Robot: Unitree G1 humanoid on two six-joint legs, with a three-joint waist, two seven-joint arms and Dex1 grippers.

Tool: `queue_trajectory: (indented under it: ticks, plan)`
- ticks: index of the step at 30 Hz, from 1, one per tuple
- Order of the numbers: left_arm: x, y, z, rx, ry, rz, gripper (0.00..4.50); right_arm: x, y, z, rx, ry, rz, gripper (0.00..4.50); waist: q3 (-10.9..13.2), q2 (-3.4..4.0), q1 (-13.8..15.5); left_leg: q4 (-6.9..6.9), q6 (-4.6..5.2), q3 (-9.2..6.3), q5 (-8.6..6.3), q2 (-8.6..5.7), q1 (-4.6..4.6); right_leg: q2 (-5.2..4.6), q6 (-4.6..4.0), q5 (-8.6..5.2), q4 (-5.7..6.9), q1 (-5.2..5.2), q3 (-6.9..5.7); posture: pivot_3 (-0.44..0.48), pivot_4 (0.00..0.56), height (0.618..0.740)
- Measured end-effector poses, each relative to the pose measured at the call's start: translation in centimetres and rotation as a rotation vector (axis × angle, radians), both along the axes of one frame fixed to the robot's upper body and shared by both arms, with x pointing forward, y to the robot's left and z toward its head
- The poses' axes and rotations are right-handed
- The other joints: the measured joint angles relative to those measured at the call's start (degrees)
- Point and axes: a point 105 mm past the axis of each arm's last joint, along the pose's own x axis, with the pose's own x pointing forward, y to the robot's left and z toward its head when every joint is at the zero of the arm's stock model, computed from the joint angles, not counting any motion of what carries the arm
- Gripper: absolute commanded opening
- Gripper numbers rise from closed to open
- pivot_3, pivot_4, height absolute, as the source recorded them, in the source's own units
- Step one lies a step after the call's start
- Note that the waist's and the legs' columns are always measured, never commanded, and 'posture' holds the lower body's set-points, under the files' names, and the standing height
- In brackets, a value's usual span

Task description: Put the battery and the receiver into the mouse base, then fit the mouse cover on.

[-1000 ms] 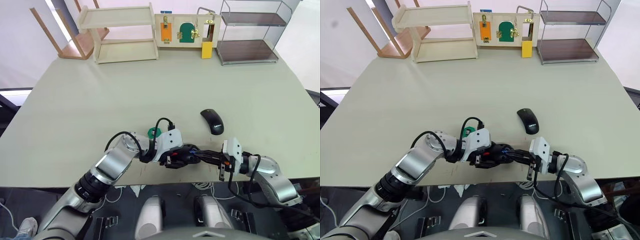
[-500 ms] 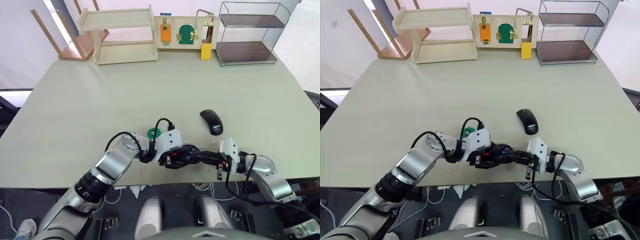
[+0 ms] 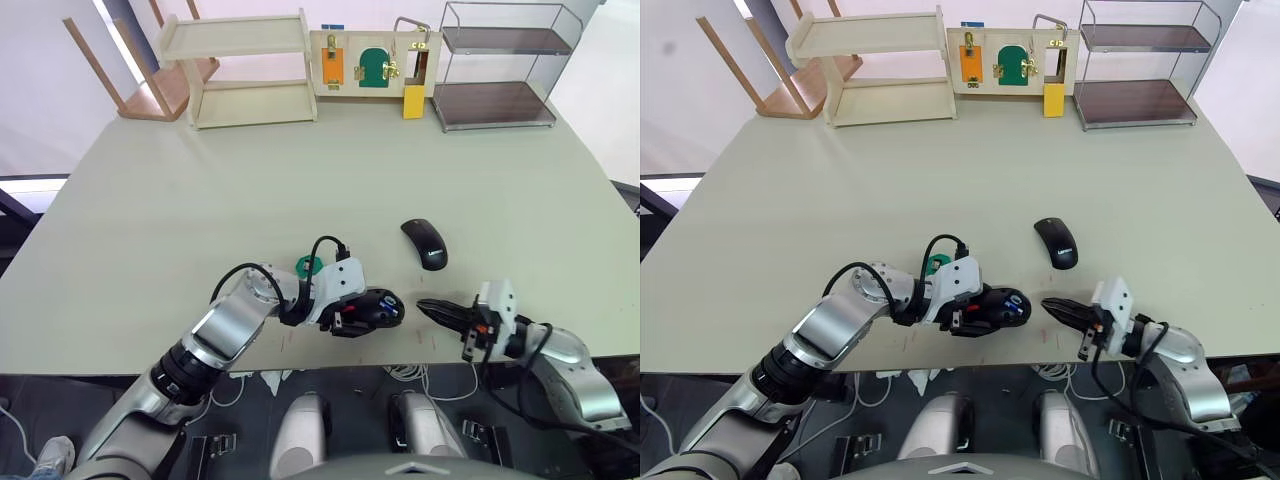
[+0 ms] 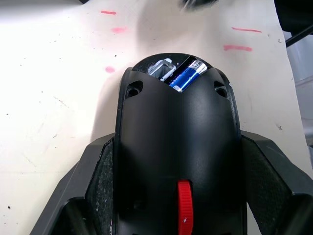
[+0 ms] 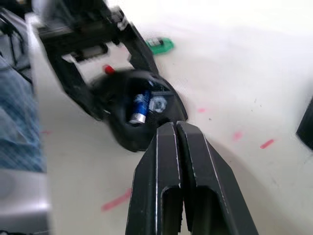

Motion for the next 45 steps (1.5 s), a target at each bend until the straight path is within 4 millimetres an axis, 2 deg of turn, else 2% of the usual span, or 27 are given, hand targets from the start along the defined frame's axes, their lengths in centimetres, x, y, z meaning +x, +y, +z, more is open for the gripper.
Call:
queue_trajectory:
  ticks: [2, 3, 4, 6, 8, 10, 12, 13, 17, 21, 33, 35, 36, 37, 38, 45]
  plan:
    - [0.0, 0.0, 0.0, -0.001, 0.003, 0.0, 2.95, -0.2, -1.1, 0.4, 0.011, -0.003, 0.007, 0.09, 0.0, 0.01, -0.01, 0.0, 0.0, 0.0, 0.0, 0.0, 0.0, 0.0, 0.0, 0.0, 0.0, 0.0, 0.0, 0.0, 0.15, 0.74]
    - [0.0, 0.0, 0.0, -0.002, 0.004, 0.0, 2.95, -0.1, -1.9, 0.7, 0.013, -0.012, 0.004, 0.58, 0.0, 0.01, 0.01, 0.0, 0.0, 0.0, 0.0, 0.0, 0.0, 0.0, 0.0, 0.0, 0.0, 0.0, 0.0, 0.0, 0.15, 0.74]
    - [0.0, 0.0, 0.0, -0.002, 0.005, 0.001, 2.95, 0.0, -2.6, 0.8, 0.017, -0.022, -0.009, 0.73, 0.01, 0.0, 0.03, 0.0, 0.0, 0.0, 0.0, 0.0, 0.0, 0.0, 0.0, 0.0, 0.0, 0.0, 0.0, 0.0, 0.15, 0.74]
    - [0.0, 0.0, 0.0, -0.002, 0.006, 0.001, 2.95, 0.6, -4.4, 1.2, 0.036, -0.046, -0.074, 1.7, 0.01, 0.01, 0.02, 0.0, 0.0, 0.01, 0.0, -0.01, 0.0, 0.0, 0.0, 0.0, 0.0, 0.0, 0.0, 0.0, 0.15, 0.74]
    - [0.0, 0.0, 0.0, -0.003, 0.007, 0.001, 2.95, 0.8, -5.4, 1.5, 0.044, -0.062, -0.102, 2.48, 0.01, 0.02, 0.04, 0.0, 0.0, -0.01, 0.0, 0.0, 0.0, 0.01, 0.0, 0.0, 0.0, 0.0, 0.0, 0.0, 0.15, 0.74]
    - [0.0, -0.1, 0.0, -0.004, 0.007, 0.001, 2.95, 0.1, -5.9, 1.6, 0.029, -0.071, -0.063, 3.25, 0.02, 0.05, 0.09, 0.0, 0.0, 0.0, 0.0, -0.01, 0.0, 0.01, 0.0, 0.0, 0.0, 0.0, 0.0, 0.0, 0.15, 0.74]
    - [0.0, 0.0, 0.0, -0.004, 0.007, 0.002, 2.95, -0.4, -6.4, 1.4, 0.011, -0.062, -0.039, 4.22, 0.02, 0.05, 0.07, 0.0, 0.0, 0.01, 0.0, -0.01, 0.01, 0.01, 0.0, 0.0, 0.0, 0.01, 0.01, 0.0, 0.15, 0.74]
    - [0.1, 0.0, 0.0, -0.004, 0.007, 0.002, 2.95, -0.5, -6.4, 1.4, 0.008, -0.06, -0.032, 4.37, 0.02, 0.05, 0.05, 0.0, 0.0, 0.02, 0.0, -0.01, 0.02, 0.0, 0.0, 0.0, 0.0, 0.01, 0.02, 0.0, 0.15, 0.74]
    - [0.1, -0.1, 0.0, -0.005, 0.007, 0.002, 2.95, -0.7, -6.5, 1.9, 0.037, -0.061, 0.035, 4.37, 0.02, 0.08, 0.06, 0.0, 0.0, 0.03, 0.0, -0.02, 0.02, 0.0, 0.0, 0.0, 0.0, 0.02, 0.03, 0.0, 0.15, 0.74]
    - [0.1, -0.1, 0.0, -0.006, 0.004, 0.0, 2.95, 0.0, -7.3, 2.9, 0.05, -0.094, 0.058, 4.37, 0.02, 0.07, 0.17, 0.0, 0.0, 0.0, 0.0, -0.02, 0.02, 0.0, -0.03, 0.02, 0.0, 0.02, 0.02, 0.0, 0.15, 0.74]
    - [0.2, -0.1, 0.1, -0.003, 0.0, -0.001, 2.95, 1.5, -7.8, 1.9, 0.038, -0.198, 0.094, 4.37, 0.03, 0.09, 0.09, 0.01, 0.0, 0.02, 0.0, -0.02, 0.03, 0.01, -0.22, 0.14, 0.01, 0.04, 0.04, 0.0, 0.15, 0.74]
    - [0.2, -0.1, 0.1, -0.003, -0.001, -0.001, 3.96, 1.5, -7.9, 1.9, 0.035, -0.202, 0.098, 4.5, 0.03, 0.1, 0.09, 0.01, 0.0, 0.02, 0.0, -0.02, 0.03, 0.01, -0.22, 0.14, 0.02, 0.04, 0.04, 0.0, 0.15, 0.74]
    - [0.3, -0.1, 0.1, -0.007, 0.002, 0.001, 4.09, 1.6, -8.0, 1.8, 0.032, -0.206, 0.095, 4.5, 0.03, 0.1, 0.07, 0.01, 0.0, 0.02, 0.0, -0.02, 0.04, 0.01, -0.22, 0.14, 0.02, 0.04, 0.04, 0.0, 0.15, 0.74]
    - [0.3, -0.1, 0.1, -0.008, 0.002, 0.001, 4.09, 1.6, -8.0, 1.8, 0.031, -0.207, 0.096, 4.5, 0.03, 0.1, 0.07, 0.01, 0.0, 0.02, 0.0, -0.02, 0.04, 0.01, -0.23, 0.14, 0.04, 0.04, 0.04, 0.0, 0.15, 0.74]
    - [0.3, -0.1, 0.2, -0.009, 0.001, 0.002, 4.31, 1.6, -8.0, 1.8, 0.031, -0.207, 0.099, 4.5, 0.03, 0.1, 0.07, 0.01, 0.0, 0.02, 0.0, -0.02, 0.04, 0.01, -0.23, 0.14, 0.04, 0.04, 0.04, 0.0, 0.15, 0.74]
    - [0.9, 0.0, 0.3, -0.024, -0.021, 0.007, 4.31, 1.4, -8.0, 1.7, 0.027, -0.207, 0.113, 4.5, 0.06, 0.13, -0.03, 0.01, 0.0, 0.02, 0.0, -0.02, 0.03, 0.01, -0.24, 0.14, 0.04, 0.03, 0.04, 0.0, 0.15, 0.74]
